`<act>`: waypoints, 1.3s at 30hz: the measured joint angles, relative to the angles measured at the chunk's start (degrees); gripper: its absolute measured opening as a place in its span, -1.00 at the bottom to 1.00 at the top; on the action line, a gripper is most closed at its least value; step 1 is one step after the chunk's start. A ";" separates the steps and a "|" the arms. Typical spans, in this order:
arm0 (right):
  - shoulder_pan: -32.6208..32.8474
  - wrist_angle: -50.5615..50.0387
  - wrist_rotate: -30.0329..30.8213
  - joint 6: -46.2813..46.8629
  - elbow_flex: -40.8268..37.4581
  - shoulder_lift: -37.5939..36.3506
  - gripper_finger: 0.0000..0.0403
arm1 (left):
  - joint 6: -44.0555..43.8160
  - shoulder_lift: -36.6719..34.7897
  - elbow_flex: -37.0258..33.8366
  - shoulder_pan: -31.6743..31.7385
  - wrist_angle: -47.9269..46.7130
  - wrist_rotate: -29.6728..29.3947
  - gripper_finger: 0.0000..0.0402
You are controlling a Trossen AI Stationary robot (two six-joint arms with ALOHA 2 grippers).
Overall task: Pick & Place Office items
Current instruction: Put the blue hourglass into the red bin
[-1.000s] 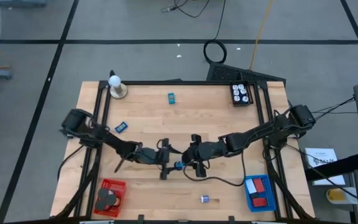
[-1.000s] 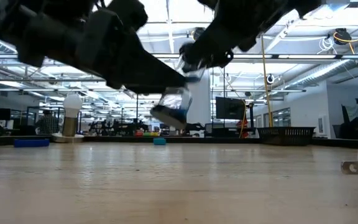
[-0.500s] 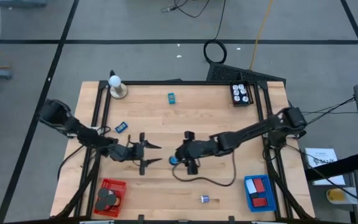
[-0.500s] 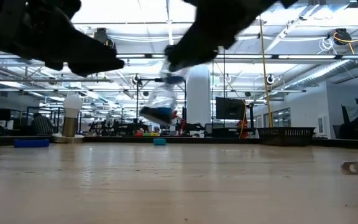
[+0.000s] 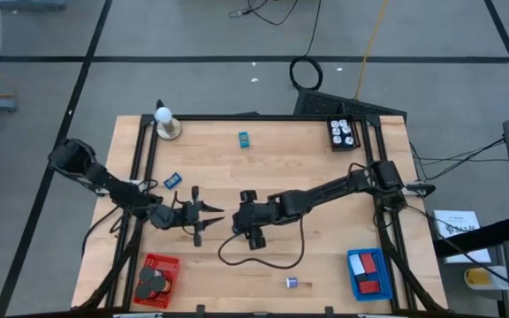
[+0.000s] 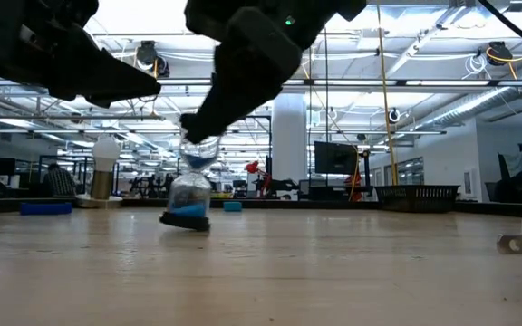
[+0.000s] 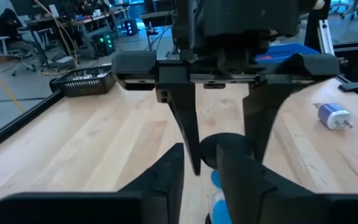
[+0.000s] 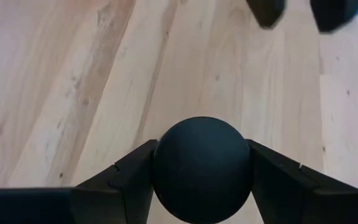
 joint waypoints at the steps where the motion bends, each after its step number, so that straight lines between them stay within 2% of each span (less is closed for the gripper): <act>1: 0.06 0.05 0.03 -0.03 0.02 0.07 0.07 | 0.10 0.01 0.00 -0.01 -0.01 0.00 -0.52; 5: 0.10 -0.30 -0.01 -0.17 0.02 -0.05 0.20 | 0.10 0.01 0.00 0.05 0.05 0.00 -0.58; 14: 0.17 1.02 0.38 -0.04 -0.02 -0.25 0.29 | -0.55 0.01 0.02 0.10 0.27 0.00 -0.62; 20: 2.62 -3.95 6.24 -1.12 -0.16 -8.29 0.34 | -1.90 0.01 1.39 -0.12 0.45 -0.07 -0.62; 22: 3.90 -4.74 8.41 -0.36 -2.72 -11.87 0.23 | -1.99 0.01 2.90 -0.53 -0.64 -0.08 -0.62; 25: 5.60 -1.85 10.68 1.24 -10.93 -17.10 -0.04 | -3.42 0.01 7.22 -0.93 -7.49 -0.04 -0.62; 27: 6.25 4.08 10.77 2.82 -18.38 -20.87 -0.26 | -6.76 0.01 11.41 -0.89 -16.25 0.02 -0.62; 30: 6.62 16.34 10.78 5.06 -29.80 -26.47 -0.61 | -16.30 0.26 19.15 0.14 -32.54 0.52 -0.61; 33: 6.60 26.78 10.79 6.51 -39.82 -30.80 -0.91 | -23.91 1.41 26.76 1.86 -48.69 3.08 -0.54; 35: 6.60 33.39 11.14 6.67 -45.01 -33.29 -0.96 | -27.67 1.93 30.89 2.61 -55.83 5.13 -0.42; 39: 6.60 42.28 13.63 6.59 -51.58 -36.90 -0.90 | -30.58 4.39 36.29 4.22 -62.24 9.85 -0.05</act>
